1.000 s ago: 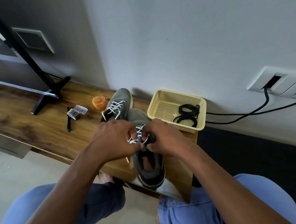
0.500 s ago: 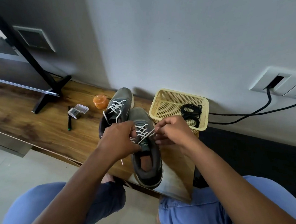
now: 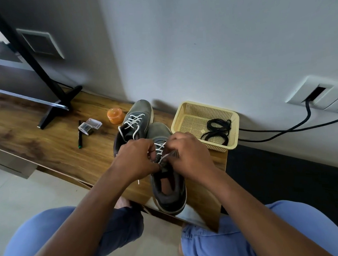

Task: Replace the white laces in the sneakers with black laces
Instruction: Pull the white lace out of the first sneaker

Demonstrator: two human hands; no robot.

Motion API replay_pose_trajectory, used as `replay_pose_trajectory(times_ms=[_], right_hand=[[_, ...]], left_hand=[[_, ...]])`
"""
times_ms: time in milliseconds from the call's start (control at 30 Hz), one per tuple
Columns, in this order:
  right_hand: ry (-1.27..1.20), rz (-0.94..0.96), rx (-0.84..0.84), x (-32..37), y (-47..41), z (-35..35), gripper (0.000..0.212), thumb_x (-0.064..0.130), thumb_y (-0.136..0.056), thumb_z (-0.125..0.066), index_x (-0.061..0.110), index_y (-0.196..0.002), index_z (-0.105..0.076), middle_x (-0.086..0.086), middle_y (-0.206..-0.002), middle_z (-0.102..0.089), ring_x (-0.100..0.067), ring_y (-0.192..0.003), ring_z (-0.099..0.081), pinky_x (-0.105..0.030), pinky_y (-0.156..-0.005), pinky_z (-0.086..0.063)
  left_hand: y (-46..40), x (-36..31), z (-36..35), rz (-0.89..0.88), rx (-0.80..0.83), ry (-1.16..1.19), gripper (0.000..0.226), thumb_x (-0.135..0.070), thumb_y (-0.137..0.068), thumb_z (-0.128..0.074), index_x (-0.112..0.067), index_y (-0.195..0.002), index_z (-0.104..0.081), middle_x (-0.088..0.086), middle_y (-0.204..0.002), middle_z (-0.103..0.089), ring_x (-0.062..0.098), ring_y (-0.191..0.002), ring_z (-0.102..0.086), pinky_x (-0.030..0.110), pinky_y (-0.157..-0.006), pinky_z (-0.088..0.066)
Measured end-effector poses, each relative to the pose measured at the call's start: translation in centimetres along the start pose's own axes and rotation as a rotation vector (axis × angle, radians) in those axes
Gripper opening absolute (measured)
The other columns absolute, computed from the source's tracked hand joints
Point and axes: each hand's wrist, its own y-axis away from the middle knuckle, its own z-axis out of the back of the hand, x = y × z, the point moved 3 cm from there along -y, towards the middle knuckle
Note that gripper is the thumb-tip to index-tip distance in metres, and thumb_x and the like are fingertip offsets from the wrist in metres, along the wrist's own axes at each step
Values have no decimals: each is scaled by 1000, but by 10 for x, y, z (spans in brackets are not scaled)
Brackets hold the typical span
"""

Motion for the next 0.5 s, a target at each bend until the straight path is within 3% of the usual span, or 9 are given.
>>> replay_pose_trajectory(times_ms=[67, 133, 267, 367, 500], right_hand=[[-207, -173, -65, -12, -4, 5, 10, 20, -72, -80, 27, -75, -74, 11, -93, -71, -15, -91, -65, -40, -78, -55], [-285, -226, -5, -19, -8, 10, 11, 22, -73, -84, 27, -77, -75, 12, -94, -71, -13, -92, -66, -41, -83, -55], [-135, -8, 248, 3, -3, 8, 28, 21, -76, -84, 25, -102, -74, 4, -107, -65, -20, -105, -56, -40, -88, -50], [131, 170, 189, 19, -1, 0, 30, 30, -77, -81, 21, -104, -70, 0, -98, -65, -26, -99, -54, -42, -82, -48], [227, 218, 65, 15, -1, -3, 18, 22, -73, -83, 20, -89, -76, 3, -79, -66, -28, -87, -57, -39, -71, -46]], left_hand=[[0, 2, 0, 11, 6, 4, 27, -32, -69, -87, -26, -74, -61, -8, -75, -66, 8, -75, -62, 28, -63, -45], [0, 3, -2, 21, 14, 21, 28, -34, -69, -88, -26, -75, -62, -9, -76, -67, 9, -75, -63, 27, -61, -44], [-2, 1, -2, 5, 2, 19, 32, -40, -67, -89, -26, -76, -61, -8, -76, -67, 13, -76, -64, 29, -64, -45], [-3, 3, -2, 1, -3, -1, 30, -37, -68, -87, -25, -78, -61, -7, -77, -66, 17, -79, -65, 31, -69, -50], [-2, 4, 0, 11, 4, 28, 30, -36, -66, -90, -27, -76, -63, -9, -76, -67, 8, -74, -63, 24, -60, -42]])
